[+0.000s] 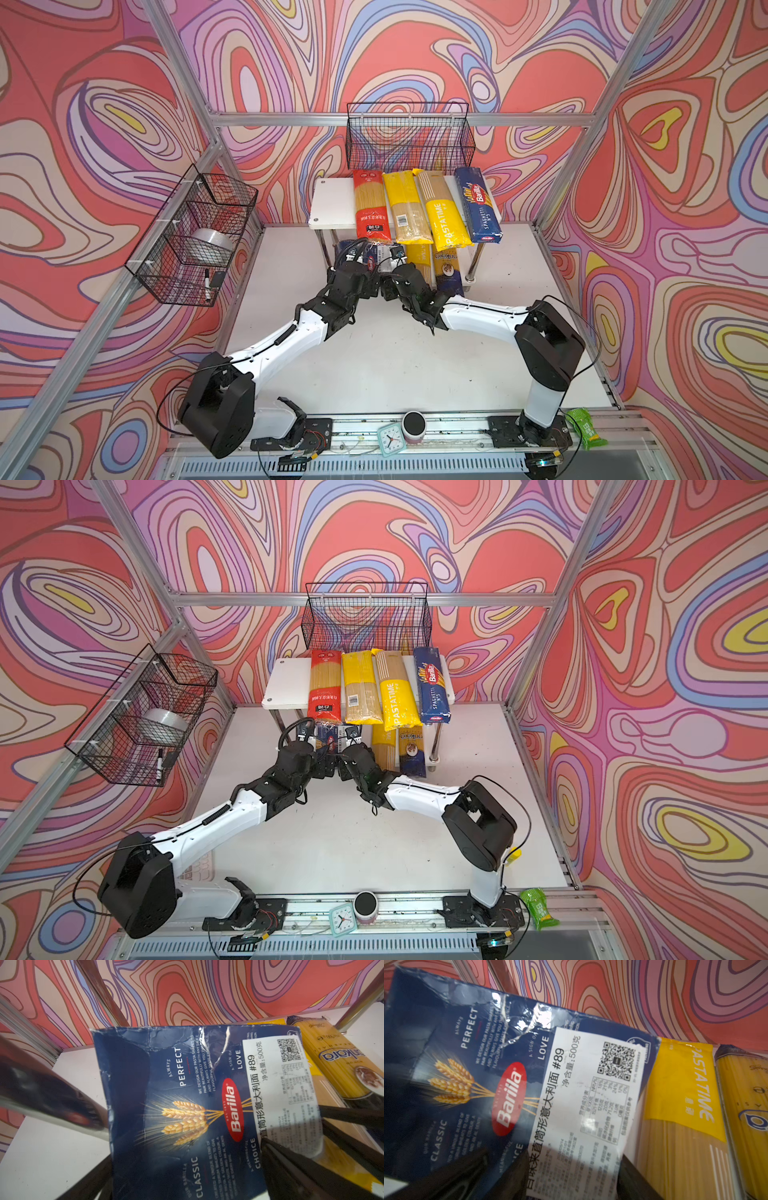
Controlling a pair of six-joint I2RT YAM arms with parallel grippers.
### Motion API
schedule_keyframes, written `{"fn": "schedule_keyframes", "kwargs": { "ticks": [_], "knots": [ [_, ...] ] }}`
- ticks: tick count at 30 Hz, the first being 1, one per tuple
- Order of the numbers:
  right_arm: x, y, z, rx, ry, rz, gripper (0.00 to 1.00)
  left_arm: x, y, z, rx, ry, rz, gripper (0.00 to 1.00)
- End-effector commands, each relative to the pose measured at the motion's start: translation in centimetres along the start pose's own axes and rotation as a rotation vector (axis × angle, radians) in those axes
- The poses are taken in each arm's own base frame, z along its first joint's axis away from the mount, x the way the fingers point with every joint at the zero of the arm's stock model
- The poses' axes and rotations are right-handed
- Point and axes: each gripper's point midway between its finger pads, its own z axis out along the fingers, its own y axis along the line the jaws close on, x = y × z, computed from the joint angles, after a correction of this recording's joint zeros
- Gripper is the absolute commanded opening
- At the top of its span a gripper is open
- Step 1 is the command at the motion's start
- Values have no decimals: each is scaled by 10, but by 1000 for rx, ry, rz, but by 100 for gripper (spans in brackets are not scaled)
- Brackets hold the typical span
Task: Arrange pasta packages on shelves
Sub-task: Place the pasta box on the shelf.
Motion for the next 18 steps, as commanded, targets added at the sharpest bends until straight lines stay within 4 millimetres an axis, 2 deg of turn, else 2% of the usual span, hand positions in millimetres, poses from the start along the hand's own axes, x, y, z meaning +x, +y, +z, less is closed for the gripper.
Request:
{"fn": "schedule_keyframes", "kwargs": {
  "ticks": [1,4,9,18],
  "knots": [
    [-63,98,-23,-347,-190,17,64,-41,-78,-17,369,-112,-2,100],
    [-59,93,-15,-318,-184,22,65,-37,-72,-7,365,-90,-23,100],
    [-61,81,-3,-292,-187,73,65,-30,-74,8,367,-58,-14,100],
    [-63,76,5,-257,-178,61,65,-32,-67,15,377,-52,-58,100]
  ]
}}
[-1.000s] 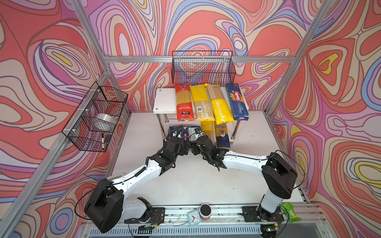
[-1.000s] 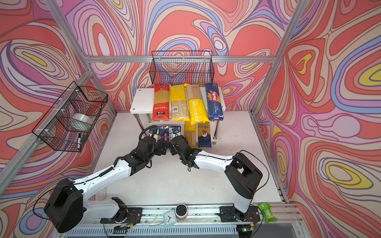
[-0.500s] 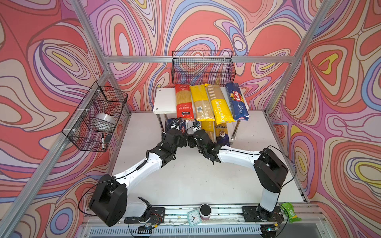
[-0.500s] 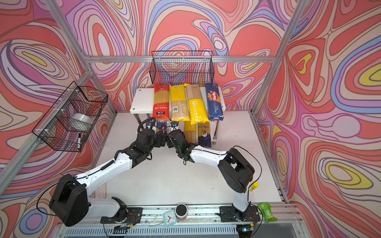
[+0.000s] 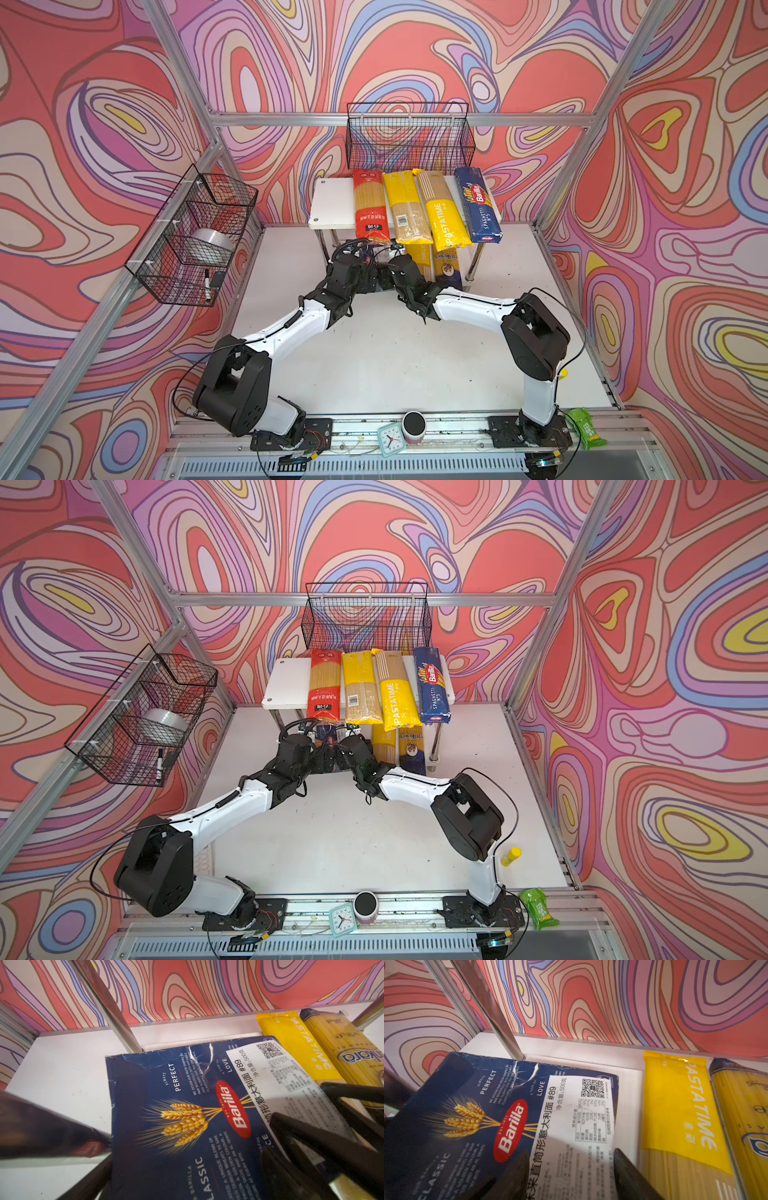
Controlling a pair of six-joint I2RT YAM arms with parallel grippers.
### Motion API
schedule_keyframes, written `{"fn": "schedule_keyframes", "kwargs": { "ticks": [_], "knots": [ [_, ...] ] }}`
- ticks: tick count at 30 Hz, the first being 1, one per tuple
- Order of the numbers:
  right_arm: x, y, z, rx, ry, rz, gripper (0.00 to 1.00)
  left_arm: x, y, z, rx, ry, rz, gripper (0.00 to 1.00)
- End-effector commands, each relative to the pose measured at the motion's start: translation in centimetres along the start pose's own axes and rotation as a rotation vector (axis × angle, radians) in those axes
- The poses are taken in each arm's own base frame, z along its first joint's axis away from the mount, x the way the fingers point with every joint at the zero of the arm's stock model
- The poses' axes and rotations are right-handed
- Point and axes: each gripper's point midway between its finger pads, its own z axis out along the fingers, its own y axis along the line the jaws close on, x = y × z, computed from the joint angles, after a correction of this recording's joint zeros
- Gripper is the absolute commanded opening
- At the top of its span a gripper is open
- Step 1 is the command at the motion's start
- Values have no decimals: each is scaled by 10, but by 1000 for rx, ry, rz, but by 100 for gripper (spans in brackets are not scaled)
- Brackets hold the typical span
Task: Arrange pasta packages on shelves
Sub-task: Place the pasta box on the shelf.
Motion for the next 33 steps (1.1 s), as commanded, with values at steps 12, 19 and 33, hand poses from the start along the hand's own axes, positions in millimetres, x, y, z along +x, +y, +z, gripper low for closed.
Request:
{"fn": "schedule_keyframes", "kwargs": {
  "ticks": [12,19,33],
  "knots": [
    [-41,68,-16,-190,-103,58,73,-33,-64,-4,235,-24,28,100],
    [-34,54,-12,-142,-91,80,75,-30,-43,-3,142,1,43,100],
    [0,55,-20,-201,13,40,75,-1,-25,-32,146,38,-13,100]
  ]
}}
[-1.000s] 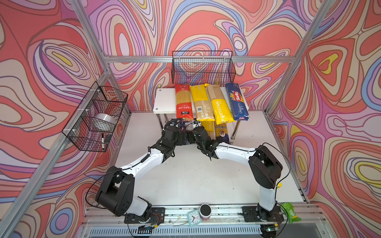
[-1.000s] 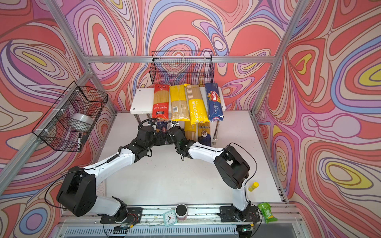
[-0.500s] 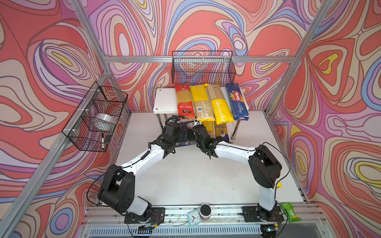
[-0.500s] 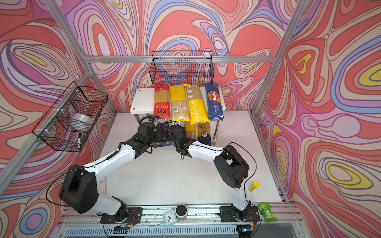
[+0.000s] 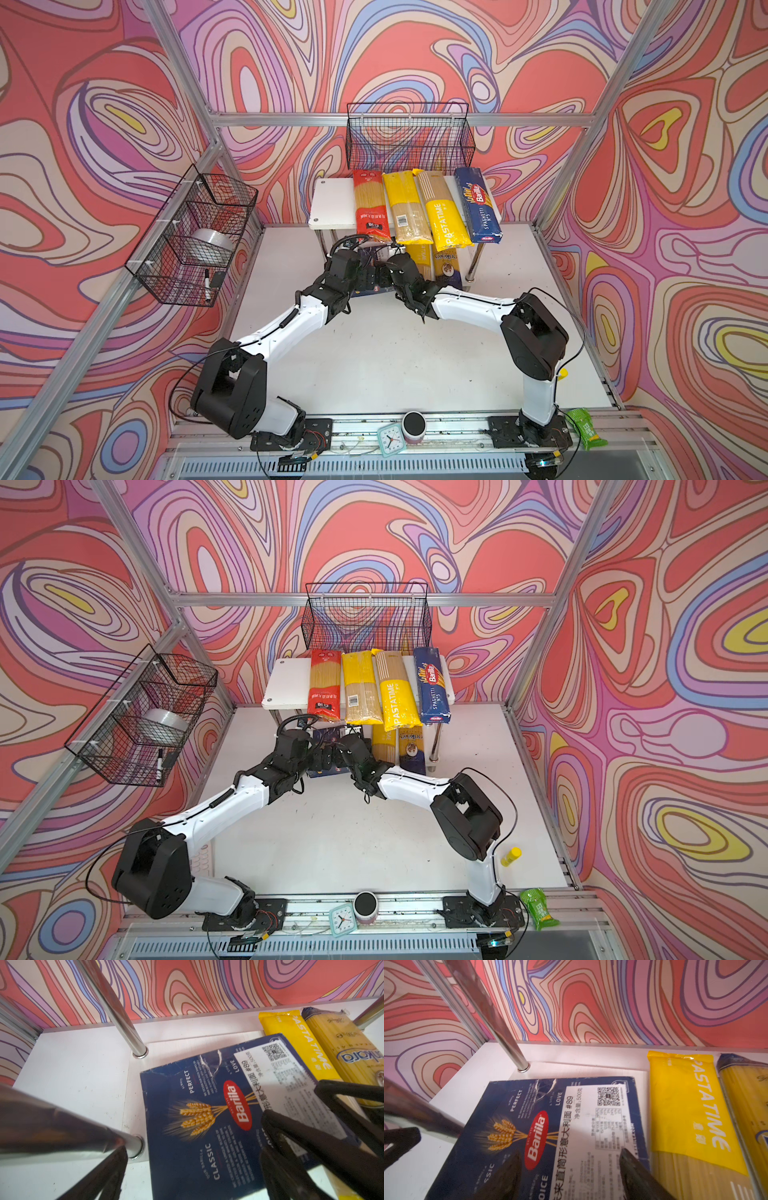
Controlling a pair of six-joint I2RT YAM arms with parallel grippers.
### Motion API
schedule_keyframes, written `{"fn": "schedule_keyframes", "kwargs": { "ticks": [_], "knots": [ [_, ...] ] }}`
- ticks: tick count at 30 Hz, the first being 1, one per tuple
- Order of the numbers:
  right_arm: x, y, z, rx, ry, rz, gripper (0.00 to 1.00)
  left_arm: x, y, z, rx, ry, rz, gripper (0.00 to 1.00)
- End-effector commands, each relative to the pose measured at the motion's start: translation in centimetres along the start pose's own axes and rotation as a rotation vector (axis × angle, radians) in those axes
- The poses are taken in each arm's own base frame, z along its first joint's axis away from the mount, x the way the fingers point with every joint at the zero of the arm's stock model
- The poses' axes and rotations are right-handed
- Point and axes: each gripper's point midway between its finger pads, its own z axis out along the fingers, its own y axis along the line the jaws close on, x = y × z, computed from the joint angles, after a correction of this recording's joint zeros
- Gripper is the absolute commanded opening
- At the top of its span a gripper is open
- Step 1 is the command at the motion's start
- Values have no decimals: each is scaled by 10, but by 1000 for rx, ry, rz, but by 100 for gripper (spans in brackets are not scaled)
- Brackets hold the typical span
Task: Arrange pasta packages on shelves
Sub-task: Place the pasta box on the shelf.
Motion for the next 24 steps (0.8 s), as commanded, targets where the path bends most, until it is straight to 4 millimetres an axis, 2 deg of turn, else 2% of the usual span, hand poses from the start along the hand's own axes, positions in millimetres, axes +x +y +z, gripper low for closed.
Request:
{"fn": "schedule_keyframes", "kwargs": {
  "ticks": [1,9,14,16,17,20,24],
  "knots": [
    [7,47,-19,-178,25,-22,75,2,-29,-24,159,-10,-10,100],
    [23,47,-37,-178,67,-58,75,20,-11,-52,127,1,-25,100],
    [30,47,-55,-185,82,-72,72,37,-3,-68,126,35,-54,100],
    [43,49,-58,-198,113,-93,70,43,1,-76,129,30,-69,100],
    [35,52,-68,-215,102,-91,69,46,4,-81,128,27,-74,100],
    [50,52,-72,-238,141,-89,68,54,14,-94,106,23,-81,100],
    [70,57,-74,-292,192,-74,62,71,22,-106,104,40,-102,100]
  ]
}}
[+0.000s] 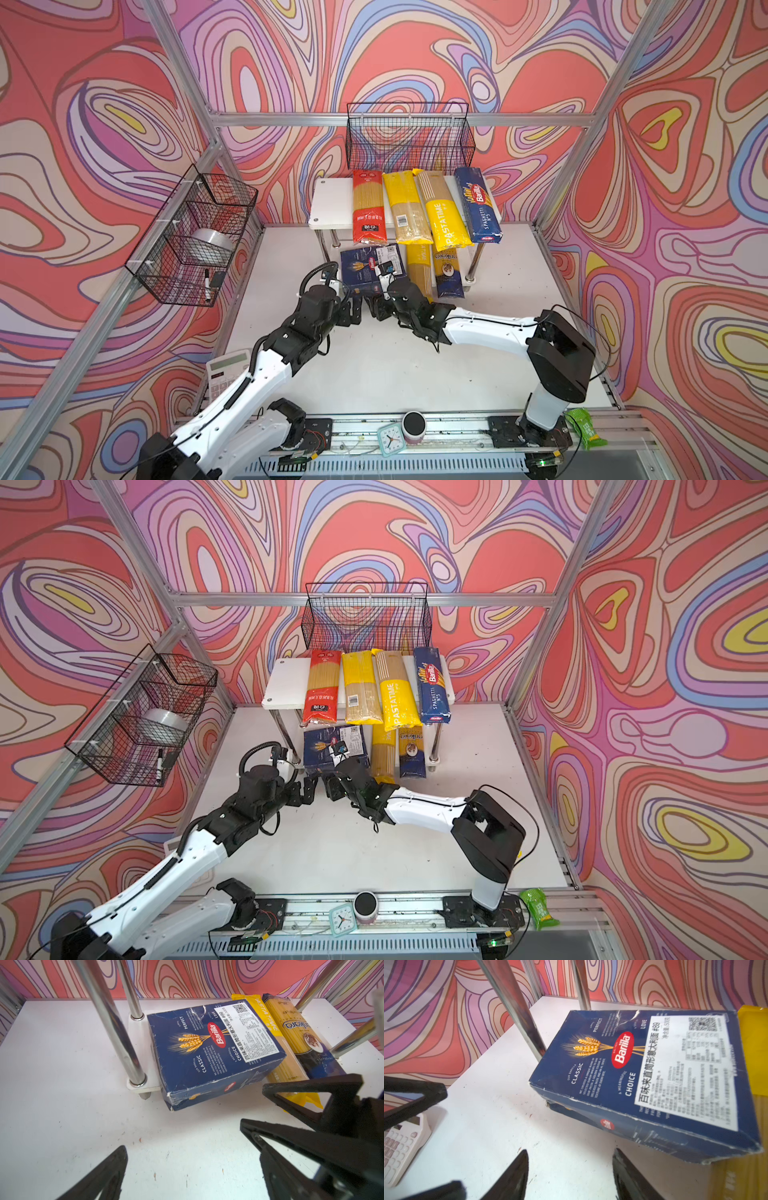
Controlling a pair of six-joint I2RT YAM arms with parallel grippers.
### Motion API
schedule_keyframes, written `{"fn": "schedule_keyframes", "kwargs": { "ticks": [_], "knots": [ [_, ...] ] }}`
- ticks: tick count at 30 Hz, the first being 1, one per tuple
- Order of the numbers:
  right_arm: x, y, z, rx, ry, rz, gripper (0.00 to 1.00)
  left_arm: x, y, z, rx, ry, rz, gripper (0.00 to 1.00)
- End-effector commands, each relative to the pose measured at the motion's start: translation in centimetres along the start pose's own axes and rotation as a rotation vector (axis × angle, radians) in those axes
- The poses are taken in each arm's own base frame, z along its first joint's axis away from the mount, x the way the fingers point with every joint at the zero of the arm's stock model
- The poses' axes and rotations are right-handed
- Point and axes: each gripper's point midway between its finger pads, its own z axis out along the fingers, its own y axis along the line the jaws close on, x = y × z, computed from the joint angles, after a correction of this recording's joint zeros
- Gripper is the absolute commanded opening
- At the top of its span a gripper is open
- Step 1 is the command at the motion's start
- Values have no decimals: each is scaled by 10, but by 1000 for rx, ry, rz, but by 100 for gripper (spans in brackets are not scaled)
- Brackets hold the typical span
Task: Arrange pasta packages on shelves
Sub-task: Place the pasta box on the shelf, then move the pasta box to the shelf.
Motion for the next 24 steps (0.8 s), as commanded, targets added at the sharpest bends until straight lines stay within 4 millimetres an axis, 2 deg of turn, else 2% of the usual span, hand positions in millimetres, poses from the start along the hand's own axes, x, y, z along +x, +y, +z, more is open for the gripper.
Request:
{"fn": "schedule_keyframes", "kwargs": {
  "ticks": [1,4,6,8,9,11,15,20,24],
  "knots": [
    [20,5,-1,-52,58,15,61,25,9,-9,-18,57,-31,100],
    [30,6,3,-69,81,29,57,38,17,-17,-34,61,-48,100],
    [30,9,5,-80,77,37,57,46,22,-22,-39,53,-68,100],
    [39,6,13,-72,91,36,57,51,24,-26,-29,40,-87,100],
    [38,7,16,-69,89,32,57,62,28,-25,-40,53,-90,100],
    [39,6,22,-61,91,29,57,68,32,-28,-47,51,-102,100],
    [38,9,36,-57,98,17,56,69,30,-31,-16,17,-126,100],
    [27,9,49,-45,64,7,57,70,32,-33,-24,17,-105,100],
    [20,-1,61,-31,54,23,56,68,34,-33,-40,16,-79,100]
  ]
}}
